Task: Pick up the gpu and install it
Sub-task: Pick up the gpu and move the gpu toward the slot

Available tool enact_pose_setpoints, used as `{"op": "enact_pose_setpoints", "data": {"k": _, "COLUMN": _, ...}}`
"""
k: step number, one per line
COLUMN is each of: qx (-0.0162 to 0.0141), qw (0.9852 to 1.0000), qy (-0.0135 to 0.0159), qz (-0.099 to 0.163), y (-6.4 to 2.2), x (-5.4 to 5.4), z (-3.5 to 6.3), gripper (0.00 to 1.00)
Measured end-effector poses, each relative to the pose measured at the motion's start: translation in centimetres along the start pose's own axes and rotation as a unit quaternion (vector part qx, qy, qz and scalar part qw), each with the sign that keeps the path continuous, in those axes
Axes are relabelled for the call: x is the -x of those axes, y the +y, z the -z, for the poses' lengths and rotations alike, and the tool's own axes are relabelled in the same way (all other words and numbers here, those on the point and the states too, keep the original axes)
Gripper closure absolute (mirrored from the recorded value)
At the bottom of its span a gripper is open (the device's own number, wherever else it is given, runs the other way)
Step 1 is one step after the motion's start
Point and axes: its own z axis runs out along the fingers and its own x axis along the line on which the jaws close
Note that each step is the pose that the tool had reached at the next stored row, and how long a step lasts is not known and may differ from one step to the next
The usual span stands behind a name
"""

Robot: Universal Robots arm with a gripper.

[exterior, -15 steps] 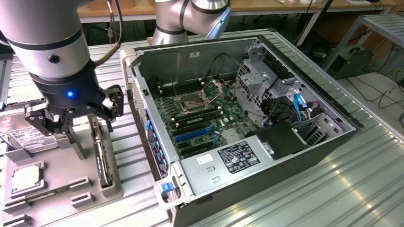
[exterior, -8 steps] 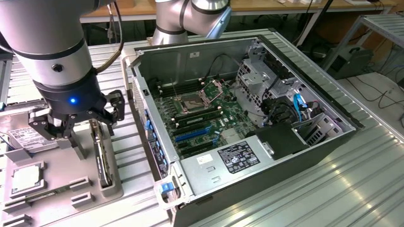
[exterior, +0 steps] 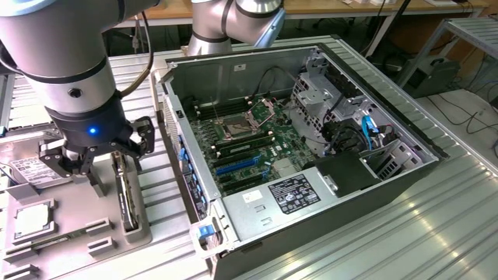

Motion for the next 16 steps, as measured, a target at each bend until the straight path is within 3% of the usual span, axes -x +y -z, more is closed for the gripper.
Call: {"op": "enact_pose_setpoints", "data": {"k": 16, "qx": 0.0000, "qw": 1.0000, "qy": 0.0000, "qz": 0.000, "y": -0.43, "x": 0.0, "z": -2.32, "gripper": 0.28}}
